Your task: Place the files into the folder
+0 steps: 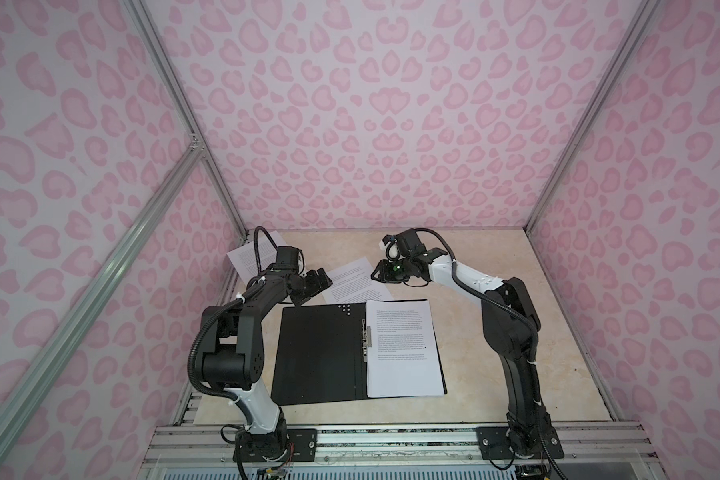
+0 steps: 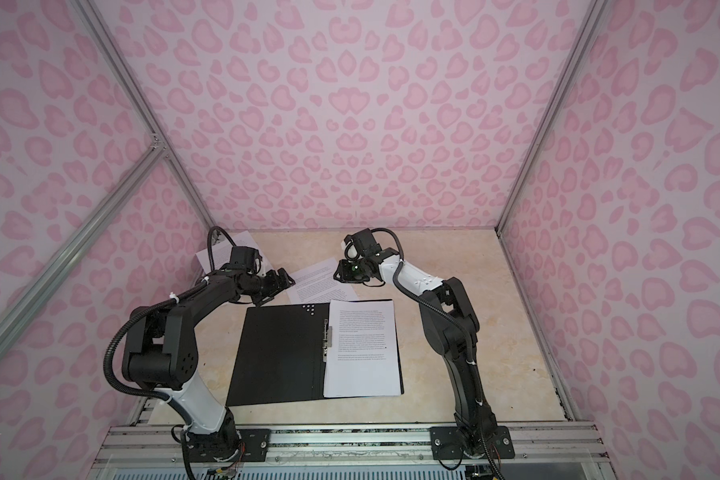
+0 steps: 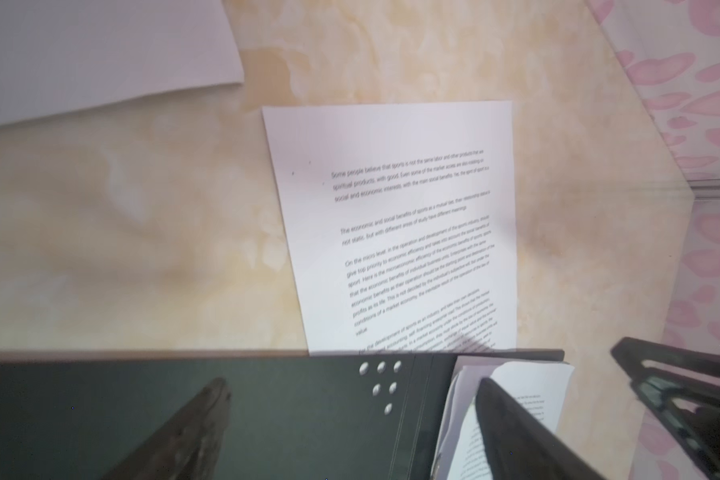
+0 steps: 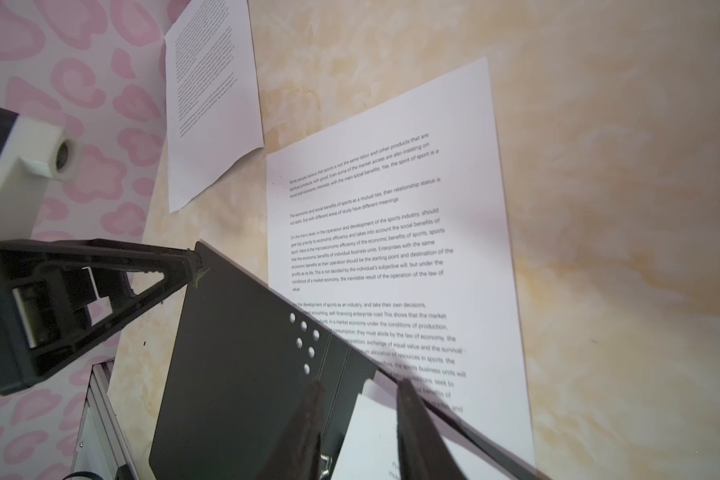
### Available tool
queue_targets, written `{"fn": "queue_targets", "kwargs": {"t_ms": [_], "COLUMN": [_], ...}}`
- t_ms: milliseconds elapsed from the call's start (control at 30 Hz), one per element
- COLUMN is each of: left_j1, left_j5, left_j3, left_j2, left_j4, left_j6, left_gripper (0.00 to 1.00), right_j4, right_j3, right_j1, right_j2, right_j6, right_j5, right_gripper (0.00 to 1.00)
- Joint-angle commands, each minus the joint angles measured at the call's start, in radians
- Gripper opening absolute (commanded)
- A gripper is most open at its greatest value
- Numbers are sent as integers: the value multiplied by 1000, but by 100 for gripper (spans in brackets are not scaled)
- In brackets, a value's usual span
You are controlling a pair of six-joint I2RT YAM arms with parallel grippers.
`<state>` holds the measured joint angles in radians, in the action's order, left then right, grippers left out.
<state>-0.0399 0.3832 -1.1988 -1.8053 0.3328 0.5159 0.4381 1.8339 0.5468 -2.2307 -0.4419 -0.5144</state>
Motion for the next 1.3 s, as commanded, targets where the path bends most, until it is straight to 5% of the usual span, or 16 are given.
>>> {"fn": "queue_targets", "kwargs": {"t_ms": [0, 200, 333, 633, 933, 1267], "left_j1": [14, 18, 18, 26, 12, 8], "left_j5": [82, 97, 108, 107, 238, 292], "left_j3": [-69, -202, -212, -215, -189, -46], "left_j2": [-78, -216, -261, -307, -314, -224], "left_j4": [-56, -13, -25, -18, -100, -206], "left_j6": [-40, -37, -27, -33, 152, 222], "left_gripper": [92, 92, 100, 98, 98, 98], "right_j4": [117, 202, 211, 218, 203, 186], "right_j3": [93, 223, 241, 250, 260, 259], "right_j1": [-3, -12, -19, -27, -33, -42], "right_j2": [-55, -190, -226, -271, -296, -302], "right_j6": [22, 45, 46, 47, 23, 0], "right_j5": [-16, -24, -31, -39, -72, -103], "right_gripper": [30, 28, 28, 26, 26, 25]}}
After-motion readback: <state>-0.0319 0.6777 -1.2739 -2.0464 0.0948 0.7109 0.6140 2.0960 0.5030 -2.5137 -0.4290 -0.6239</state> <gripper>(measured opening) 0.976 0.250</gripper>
